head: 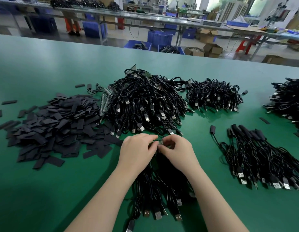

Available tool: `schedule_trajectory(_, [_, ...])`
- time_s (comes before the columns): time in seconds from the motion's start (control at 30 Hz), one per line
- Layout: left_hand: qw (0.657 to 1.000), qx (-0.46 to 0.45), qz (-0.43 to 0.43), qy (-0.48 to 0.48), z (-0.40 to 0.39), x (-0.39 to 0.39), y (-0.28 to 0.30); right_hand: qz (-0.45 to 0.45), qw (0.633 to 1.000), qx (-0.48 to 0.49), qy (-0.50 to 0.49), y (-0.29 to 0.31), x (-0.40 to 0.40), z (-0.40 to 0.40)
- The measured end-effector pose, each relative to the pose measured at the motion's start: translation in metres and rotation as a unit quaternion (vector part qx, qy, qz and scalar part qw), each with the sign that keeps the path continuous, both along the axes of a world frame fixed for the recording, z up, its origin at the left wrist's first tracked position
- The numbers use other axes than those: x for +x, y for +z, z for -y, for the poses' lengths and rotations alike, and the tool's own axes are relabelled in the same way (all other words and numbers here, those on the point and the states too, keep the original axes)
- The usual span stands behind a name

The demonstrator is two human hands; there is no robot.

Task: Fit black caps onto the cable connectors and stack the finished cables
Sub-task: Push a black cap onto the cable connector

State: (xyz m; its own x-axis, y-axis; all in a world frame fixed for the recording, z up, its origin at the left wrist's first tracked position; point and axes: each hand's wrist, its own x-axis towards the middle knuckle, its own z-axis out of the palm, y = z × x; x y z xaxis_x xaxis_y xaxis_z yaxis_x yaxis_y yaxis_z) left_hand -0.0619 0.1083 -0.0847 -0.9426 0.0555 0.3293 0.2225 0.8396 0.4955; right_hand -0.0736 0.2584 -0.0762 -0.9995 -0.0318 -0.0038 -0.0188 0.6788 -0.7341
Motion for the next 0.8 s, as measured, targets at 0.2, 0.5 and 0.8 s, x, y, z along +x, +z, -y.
schedule_trajectory(0.2, [0.998,0.008,0.009,-0.056,0.001,-0.001,0.005,-0.062,0.992,-0.108,-0.031,-0.008,0.013,-0.010])
schedule_trajectory(0.5, [0.998,0.004,-0.018,-0.052,-0.005,0.005,0.008,-0.108,0.986,-0.110,-0.055,-0.006,0.021,-0.011])
schedule_trajectory(0.8, [0.999,0.009,-0.034,-0.025,-0.010,0.005,0.010,-0.159,0.981,-0.061,-0.088,-0.009,0.025,-0.005])
